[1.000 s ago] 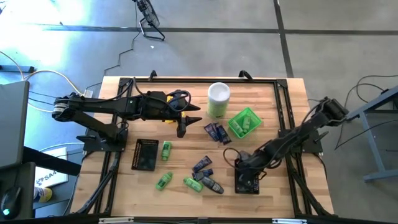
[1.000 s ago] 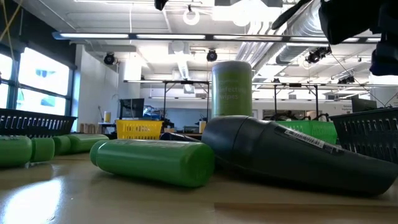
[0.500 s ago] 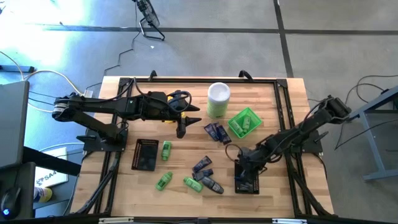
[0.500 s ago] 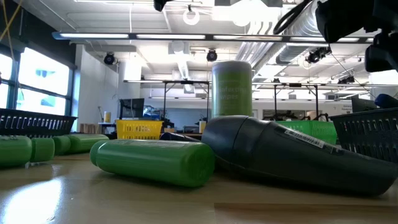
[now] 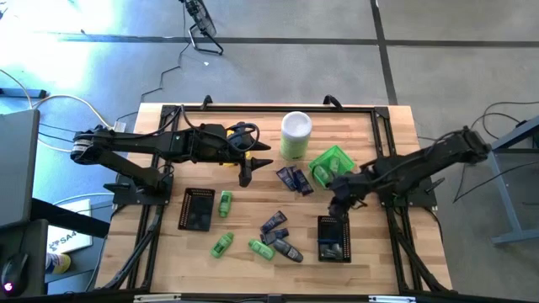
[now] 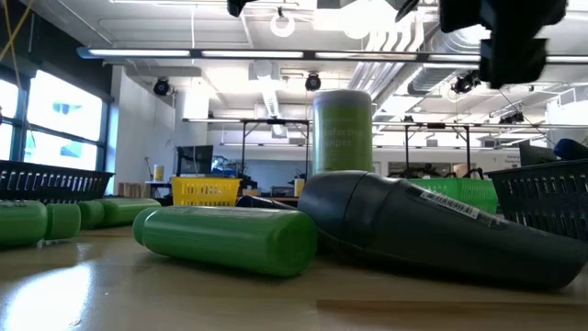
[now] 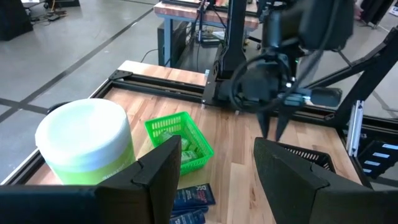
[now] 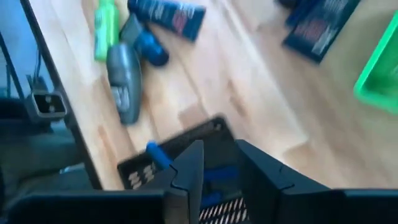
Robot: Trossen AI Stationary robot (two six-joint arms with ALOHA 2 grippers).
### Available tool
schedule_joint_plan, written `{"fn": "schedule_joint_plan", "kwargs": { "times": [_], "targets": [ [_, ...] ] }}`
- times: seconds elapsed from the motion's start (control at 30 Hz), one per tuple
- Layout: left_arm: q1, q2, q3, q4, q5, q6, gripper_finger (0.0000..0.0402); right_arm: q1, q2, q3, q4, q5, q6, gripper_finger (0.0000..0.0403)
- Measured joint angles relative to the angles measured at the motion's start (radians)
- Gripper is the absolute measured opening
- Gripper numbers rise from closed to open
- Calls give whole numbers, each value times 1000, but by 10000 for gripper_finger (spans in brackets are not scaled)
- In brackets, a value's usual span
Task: Pick & Place Travel size toiletries
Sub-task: Put the shampoo bottle bottle into the green bin
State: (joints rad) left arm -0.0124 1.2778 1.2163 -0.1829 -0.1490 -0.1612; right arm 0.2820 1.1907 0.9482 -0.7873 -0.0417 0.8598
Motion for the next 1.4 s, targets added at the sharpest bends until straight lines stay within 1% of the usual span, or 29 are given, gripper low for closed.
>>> {"fn": "schedule_joint_plan", "kwargs": {
  "times": [0.17,0.27,0.37,0.57,0.73,0.87,1.03,1.13,1.4],
  "targets": [
    [0,0,0,1,-3,0,200,-76,-27,0,17,36,-121,74],
    [0,0,0,3,-3,0,200,-123,-36,0,29,72,-172,73],
    [0,0,0,3,-19,0,200,-171,-47,0,54,82,-235,74],
    [0,0,0,3,-88,0,200,-253,-56,0,186,73,-372,74],
    [0,0,0,2,-99,-28,200,-308,-56,0,315,44,-471,72],
    [0,0,0,1,-100,-75,200,-340,-56,0,412,39,-529,72],
    [-1,0,0,0,-100,-84,200,-374,-56,0,539,39,-587,71],
    [-1,0,0,0,-100,-89,200,-385,-56,0,603,39,-608,71],
    [-1,0,0,-39,-99,-187,200,-390,-56,0,722,39,-713,71]
  ]
}}
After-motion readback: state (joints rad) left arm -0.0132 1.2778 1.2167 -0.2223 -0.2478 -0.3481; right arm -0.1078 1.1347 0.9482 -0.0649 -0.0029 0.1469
